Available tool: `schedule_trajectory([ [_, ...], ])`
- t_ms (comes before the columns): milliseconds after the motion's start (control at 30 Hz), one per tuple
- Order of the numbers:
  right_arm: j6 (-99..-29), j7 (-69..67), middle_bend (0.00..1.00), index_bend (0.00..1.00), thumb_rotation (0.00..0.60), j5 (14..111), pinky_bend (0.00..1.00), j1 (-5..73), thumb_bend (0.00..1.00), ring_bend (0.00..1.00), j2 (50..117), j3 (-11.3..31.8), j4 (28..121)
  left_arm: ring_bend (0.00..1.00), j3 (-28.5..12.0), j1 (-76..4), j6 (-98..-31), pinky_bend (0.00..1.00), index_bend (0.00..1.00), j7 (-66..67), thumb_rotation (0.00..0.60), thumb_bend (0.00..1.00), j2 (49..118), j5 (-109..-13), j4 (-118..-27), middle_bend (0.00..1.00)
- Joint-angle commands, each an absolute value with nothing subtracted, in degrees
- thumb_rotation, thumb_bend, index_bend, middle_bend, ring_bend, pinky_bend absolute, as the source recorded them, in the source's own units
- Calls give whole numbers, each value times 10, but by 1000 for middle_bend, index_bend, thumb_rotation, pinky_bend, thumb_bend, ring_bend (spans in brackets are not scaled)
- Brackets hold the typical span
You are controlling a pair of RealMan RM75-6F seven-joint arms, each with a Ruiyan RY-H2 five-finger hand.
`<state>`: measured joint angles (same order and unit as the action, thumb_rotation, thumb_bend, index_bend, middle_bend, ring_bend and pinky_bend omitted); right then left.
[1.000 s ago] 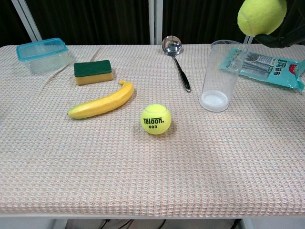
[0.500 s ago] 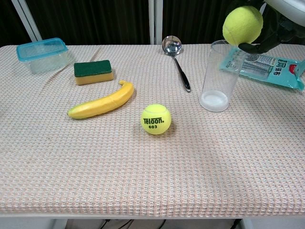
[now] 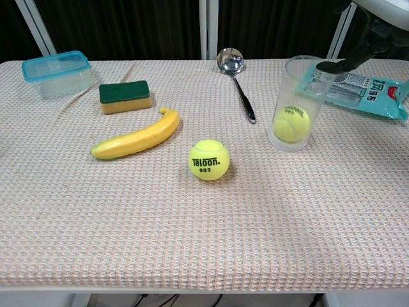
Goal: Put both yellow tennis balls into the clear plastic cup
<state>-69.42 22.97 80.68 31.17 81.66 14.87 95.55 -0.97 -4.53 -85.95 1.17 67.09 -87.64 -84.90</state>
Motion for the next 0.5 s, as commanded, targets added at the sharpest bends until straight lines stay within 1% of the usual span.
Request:
schedule_trajectory([
  [33,-711,211,134,74,600,856,238,315,148,30,812,134,970,0,-10,-45,-860,0,15,11,600,0,671,-876,-849,0],
  [167,-714,204,136,75,600,921,236,328,148,31,808,111,988,0,-10,-45,-861,0,16,10,600,0,672,-876,-848,0],
  [300,-679,221,136,75,600,967,235,351,147,33,818,79,988,0,-9,-44,-856,0,15,11,600,0,674,-871,-846,0],
  [400,-636,246,126,73,600,952,234,365,147,32,834,66,980,0,-8,-41,-855,0,15,8,600,0,675,-868,-843,0],
  [500,-604,264,110,55,600,920,234,372,150,31,856,64,961,0,-7,-39,-859,0,15,4,600,0,675,-868,-841,0],
])
